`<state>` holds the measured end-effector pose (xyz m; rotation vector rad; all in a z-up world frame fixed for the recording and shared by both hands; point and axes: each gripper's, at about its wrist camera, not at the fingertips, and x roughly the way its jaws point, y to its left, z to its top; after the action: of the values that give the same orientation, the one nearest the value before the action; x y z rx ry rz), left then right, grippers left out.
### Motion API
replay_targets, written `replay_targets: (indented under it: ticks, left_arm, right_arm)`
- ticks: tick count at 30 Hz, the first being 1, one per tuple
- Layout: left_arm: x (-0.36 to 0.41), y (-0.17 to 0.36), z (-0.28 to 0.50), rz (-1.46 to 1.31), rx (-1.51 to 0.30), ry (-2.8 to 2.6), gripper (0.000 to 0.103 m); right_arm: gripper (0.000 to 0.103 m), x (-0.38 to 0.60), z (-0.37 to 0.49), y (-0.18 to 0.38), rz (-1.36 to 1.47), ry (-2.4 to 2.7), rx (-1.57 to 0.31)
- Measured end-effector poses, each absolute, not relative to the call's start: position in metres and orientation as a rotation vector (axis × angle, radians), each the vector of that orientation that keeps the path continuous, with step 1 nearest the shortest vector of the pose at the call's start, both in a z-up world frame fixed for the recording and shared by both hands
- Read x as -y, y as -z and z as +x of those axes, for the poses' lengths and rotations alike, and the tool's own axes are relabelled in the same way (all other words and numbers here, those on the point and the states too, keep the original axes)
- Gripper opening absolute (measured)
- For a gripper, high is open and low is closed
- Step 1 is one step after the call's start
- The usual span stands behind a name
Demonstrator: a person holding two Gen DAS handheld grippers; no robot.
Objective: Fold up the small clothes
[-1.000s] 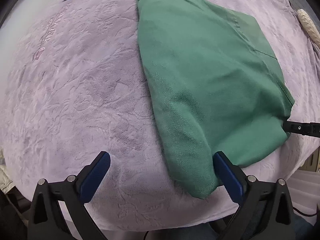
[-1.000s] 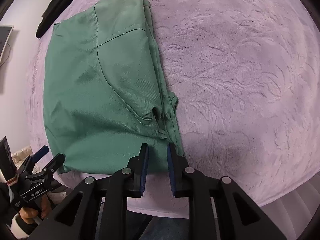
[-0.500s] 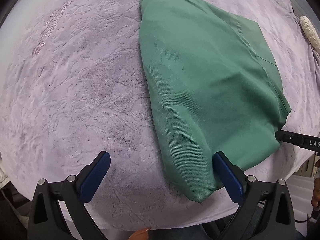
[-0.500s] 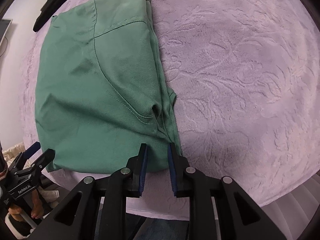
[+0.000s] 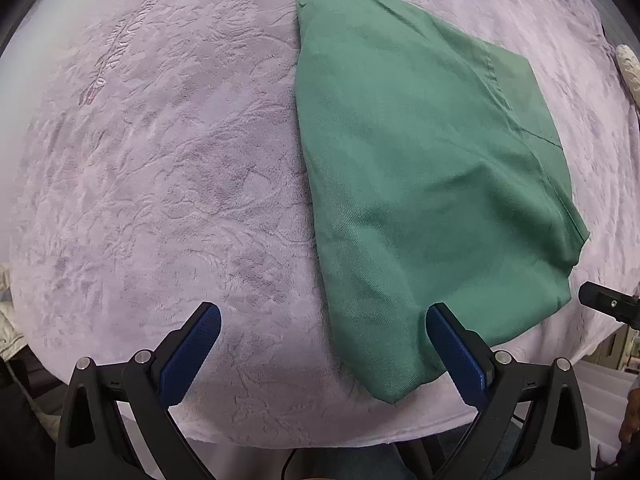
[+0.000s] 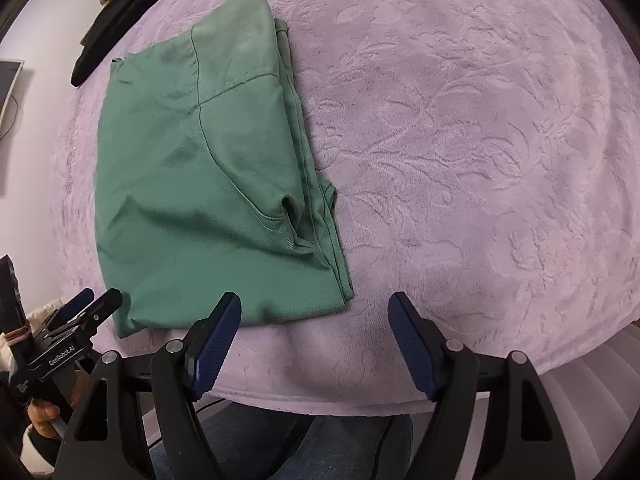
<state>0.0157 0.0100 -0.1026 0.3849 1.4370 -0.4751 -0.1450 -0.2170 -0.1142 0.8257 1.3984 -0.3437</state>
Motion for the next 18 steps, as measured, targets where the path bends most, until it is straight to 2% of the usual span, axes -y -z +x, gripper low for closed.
replay_targets:
  ticks: [8, 11, 13, 18]
  left_arm:
    - [0.003, 0.061, 0.036, 0.398, -1.375, 0.455, 0.103]
    - [0.008, 0.046, 0.041, 0.385, -1.352, 0.46, 0.103]
    - [0.011, 0.035, 0.038, 0.378, -1.336, 0.469, 0.103]
    - [0.023, 0.014, 0.035, 0.345, -1.31, 0.486, 0.103]
  right_arm:
    - [0.083, 0.233, -0.112, 0.067, 0.756, 0.333, -1.314]
    - [0.09, 0.231, -0.101, 0.047, 0.702, 0.336, -1.292]
    - [0.103, 0.231, -0.094, 0.034, 0.666, 0.343, -1.277]
    - [0.103, 0.227, -0.087, 0.013, 0.601, 0.354, -1.259]
